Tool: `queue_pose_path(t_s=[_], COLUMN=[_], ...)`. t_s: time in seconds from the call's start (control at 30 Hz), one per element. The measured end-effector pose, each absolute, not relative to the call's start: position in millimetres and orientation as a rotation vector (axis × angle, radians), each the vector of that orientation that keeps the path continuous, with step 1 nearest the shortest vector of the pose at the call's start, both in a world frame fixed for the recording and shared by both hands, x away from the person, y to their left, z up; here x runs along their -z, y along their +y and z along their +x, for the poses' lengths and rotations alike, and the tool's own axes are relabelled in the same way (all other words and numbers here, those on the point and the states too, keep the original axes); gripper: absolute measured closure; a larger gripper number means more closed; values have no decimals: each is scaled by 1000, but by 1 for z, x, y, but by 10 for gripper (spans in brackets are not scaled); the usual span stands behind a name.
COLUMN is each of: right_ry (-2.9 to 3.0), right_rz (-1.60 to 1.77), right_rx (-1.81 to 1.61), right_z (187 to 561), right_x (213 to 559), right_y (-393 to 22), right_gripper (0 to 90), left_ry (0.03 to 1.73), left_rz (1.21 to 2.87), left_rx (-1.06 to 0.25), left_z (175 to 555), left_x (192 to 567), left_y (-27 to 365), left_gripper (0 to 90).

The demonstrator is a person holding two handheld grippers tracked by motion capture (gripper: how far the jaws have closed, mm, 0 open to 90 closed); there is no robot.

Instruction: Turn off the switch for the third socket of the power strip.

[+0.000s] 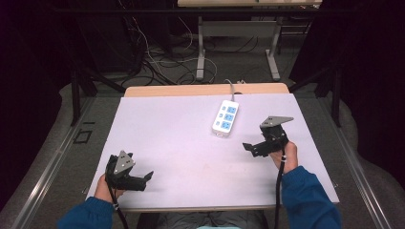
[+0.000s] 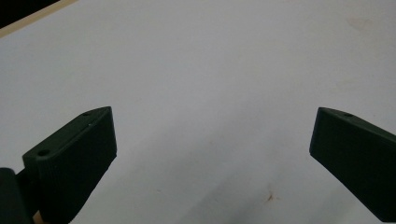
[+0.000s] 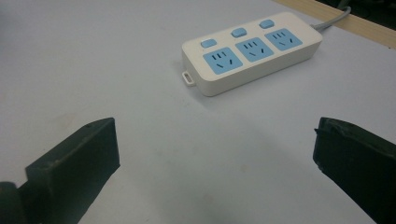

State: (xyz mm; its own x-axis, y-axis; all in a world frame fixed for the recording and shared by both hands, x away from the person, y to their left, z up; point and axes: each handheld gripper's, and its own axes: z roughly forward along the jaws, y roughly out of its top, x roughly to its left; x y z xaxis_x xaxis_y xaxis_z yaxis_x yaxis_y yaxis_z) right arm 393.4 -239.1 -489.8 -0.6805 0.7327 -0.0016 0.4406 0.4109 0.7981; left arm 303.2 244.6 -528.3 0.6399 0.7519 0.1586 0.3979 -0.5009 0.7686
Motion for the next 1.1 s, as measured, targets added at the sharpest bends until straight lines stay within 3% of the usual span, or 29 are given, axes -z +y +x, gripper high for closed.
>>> queue_pose_path(t_s=[1.1], right_ry=[2335], right_rz=[996], right_rx=[-1172], right_z=[439], right_x=[486], right_y=[-211], right_gripper=[0], left_ry=[881], left_rz=[2158], left_rx=[-609], left_z=[304], left_x=[529], left_y=[243], left_gripper=[5])
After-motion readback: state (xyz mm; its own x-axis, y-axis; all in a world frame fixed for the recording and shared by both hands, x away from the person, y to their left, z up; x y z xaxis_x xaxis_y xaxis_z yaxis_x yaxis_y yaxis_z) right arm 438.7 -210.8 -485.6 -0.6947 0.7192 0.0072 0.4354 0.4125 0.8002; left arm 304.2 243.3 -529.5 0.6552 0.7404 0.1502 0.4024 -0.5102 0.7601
